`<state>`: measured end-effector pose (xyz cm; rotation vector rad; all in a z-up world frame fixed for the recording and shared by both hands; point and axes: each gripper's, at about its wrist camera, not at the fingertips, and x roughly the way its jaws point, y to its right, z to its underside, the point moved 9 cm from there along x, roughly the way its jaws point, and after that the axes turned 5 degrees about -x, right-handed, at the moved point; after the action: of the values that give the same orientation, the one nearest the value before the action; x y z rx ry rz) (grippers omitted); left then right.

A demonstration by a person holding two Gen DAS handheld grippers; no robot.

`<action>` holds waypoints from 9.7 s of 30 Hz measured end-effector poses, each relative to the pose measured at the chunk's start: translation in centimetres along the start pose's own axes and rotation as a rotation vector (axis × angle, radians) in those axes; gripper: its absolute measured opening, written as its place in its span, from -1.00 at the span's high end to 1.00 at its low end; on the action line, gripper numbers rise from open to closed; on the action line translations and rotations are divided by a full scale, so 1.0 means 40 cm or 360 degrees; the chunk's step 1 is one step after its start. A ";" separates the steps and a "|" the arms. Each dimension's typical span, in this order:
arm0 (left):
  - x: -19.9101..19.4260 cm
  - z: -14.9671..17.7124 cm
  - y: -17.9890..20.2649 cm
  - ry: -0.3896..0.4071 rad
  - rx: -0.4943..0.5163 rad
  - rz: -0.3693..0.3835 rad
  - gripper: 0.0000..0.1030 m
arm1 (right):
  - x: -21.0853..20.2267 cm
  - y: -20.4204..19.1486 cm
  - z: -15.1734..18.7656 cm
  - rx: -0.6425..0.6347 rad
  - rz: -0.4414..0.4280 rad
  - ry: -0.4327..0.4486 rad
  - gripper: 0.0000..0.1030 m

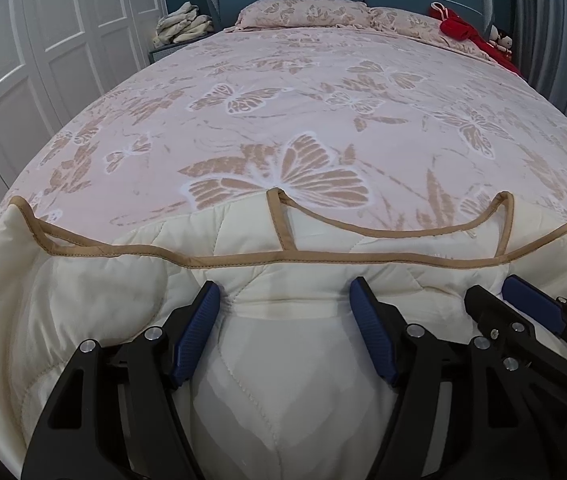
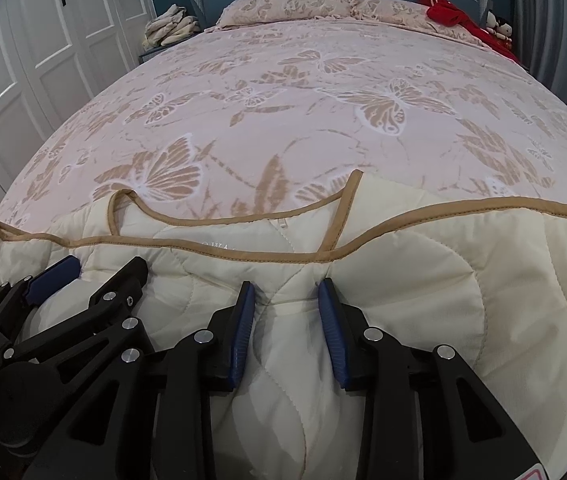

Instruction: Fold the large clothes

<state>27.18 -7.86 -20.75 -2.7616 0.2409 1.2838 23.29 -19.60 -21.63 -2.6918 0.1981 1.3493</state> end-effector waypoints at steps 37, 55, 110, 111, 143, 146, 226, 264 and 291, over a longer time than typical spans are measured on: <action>-0.199 -0.042 -0.164 -0.0026 -0.0292 0.0236 -0.59 | -0.127 0.036 -0.027 0.0200 -0.0149 -0.0028 0.31; -0.306 0.306 -0.449 -0.0345 -0.0975 0.0437 -0.65 | -0.271 -0.119 0.261 -0.0017 -0.0137 -0.0302 0.17; -0.526 0.299 0.568 -0.0358 0.0374 0.0734 0.64 | -0.663 0.407 0.411 0.0419 -0.0127 -0.0243 0.84; -0.532 0.293 0.561 -0.0340 0.0363 0.0733 0.63 | -0.671 0.405 0.391 0.0405 -0.0126 -0.0220 0.76; -0.574 0.105 0.307 -0.0275 0.0036 0.0425 -0.21 | -0.588 0.443 0.243 0.0325 -0.0050 -0.0306 0.80; -0.537 0.127 0.361 -0.0338 0.0091 0.0373 -0.15 | -0.553 0.464 0.280 0.0327 0.0012 -0.0344 0.80; -0.225 0.168 0.351 -0.0691 -0.0117 0.0343 -0.91 | -0.325 0.506 0.385 0.0692 -0.0168 -0.0538 -0.80; -0.761 -0.159 0.242 0.0099 0.0086 0.0764 0.19 | -0.799 0.294 0.090 0.0333 -0.0139 0.0164 0.42; -1.103 -0.479 -0.037 0.0834 -0.0007 0.0841 0.19 | -1.184 0.033 -0.281 -0.0096 -0.0080 0.0864 0.43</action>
<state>13.84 -4.48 25.35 -3.0974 1.0569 0.5715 3.83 -19.90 22.99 -3.0279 0.1372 0.5911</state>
